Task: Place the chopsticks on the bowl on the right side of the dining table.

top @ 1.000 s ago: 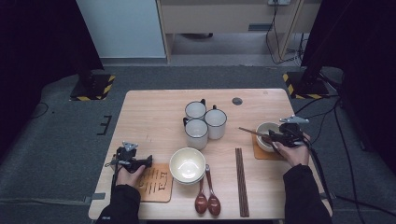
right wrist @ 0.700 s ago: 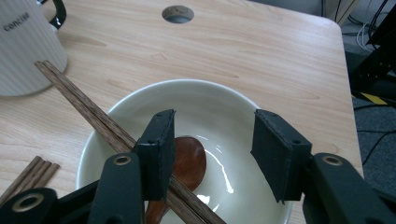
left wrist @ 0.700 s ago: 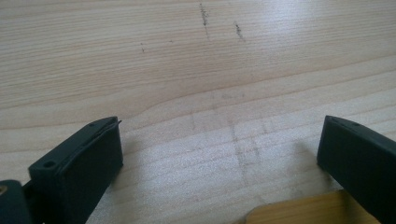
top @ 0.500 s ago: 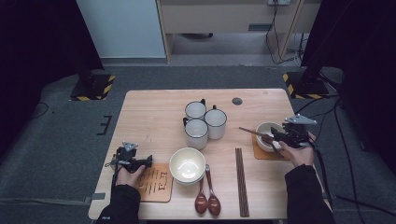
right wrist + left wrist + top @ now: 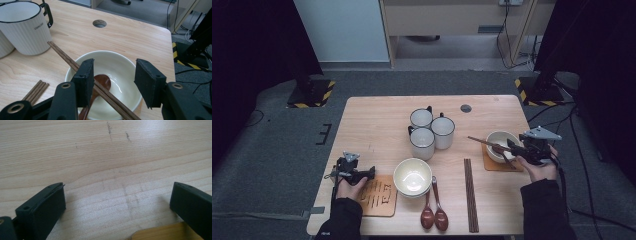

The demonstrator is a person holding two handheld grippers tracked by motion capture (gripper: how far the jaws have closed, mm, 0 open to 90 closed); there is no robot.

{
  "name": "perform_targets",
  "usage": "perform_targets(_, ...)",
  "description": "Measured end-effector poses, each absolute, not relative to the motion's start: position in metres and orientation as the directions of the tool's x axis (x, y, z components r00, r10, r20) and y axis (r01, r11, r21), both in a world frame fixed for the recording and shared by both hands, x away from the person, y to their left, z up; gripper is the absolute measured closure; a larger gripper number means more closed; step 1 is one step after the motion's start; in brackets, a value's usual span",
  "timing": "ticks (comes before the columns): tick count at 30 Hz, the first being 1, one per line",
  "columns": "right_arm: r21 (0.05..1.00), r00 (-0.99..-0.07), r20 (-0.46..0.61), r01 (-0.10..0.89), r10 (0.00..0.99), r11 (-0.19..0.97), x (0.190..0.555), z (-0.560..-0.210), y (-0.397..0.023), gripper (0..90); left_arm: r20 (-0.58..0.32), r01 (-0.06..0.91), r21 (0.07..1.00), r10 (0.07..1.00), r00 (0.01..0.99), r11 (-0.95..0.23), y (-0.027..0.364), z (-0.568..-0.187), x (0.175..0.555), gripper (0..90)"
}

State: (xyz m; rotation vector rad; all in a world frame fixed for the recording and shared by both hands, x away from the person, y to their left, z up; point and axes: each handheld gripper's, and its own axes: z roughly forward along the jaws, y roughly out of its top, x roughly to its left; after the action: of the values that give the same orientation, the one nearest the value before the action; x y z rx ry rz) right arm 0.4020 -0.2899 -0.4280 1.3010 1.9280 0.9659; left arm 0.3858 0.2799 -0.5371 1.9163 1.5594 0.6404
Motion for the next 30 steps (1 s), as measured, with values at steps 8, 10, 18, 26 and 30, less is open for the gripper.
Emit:
perform_targets(8,0.834,-0.304,-0.067,0.506,0.950,0.221,0.386,-0.432,-0.299,57.4,0.006,0.701,0.698,0.980,0.201,-0.148,0.280,-0.537,0.386,0.0)
perform_targets(10,0.834,-0.297,-0.065,0.508,0.953,0.215,0.382,-0.434,-0.302,60.2,0.005,0.701,0.698,0.980,0.201,-0.148,0.280,-0.537,0.386,0.0)
perform_targets(18,0.823,-0.286,-0.060,0.528,0.956,0.210,0.371,-0.442,-0.304,65.2,0.006,0.701,0.698,0.980,0.201,-0.148,0.280,-0.537,0.386,0.0)
perform_targets(26,0.815,-0.268,-0.051,0.546,0.962,0.196,0.361,-0.449,-0.311,68.9,0.005,0.701,0.698,0.980,0.201,-0.148,0.280,-0.537,0.386,0.0)
perform_targets(30,0.811,-0.257,-0.029,0.558,0.966,0.173,0.358,-0.451,-0.316,70.3,0.005,0.701,0.698,0.980,0.201,-0.148,0.280,-0.537,0.386,0.0)
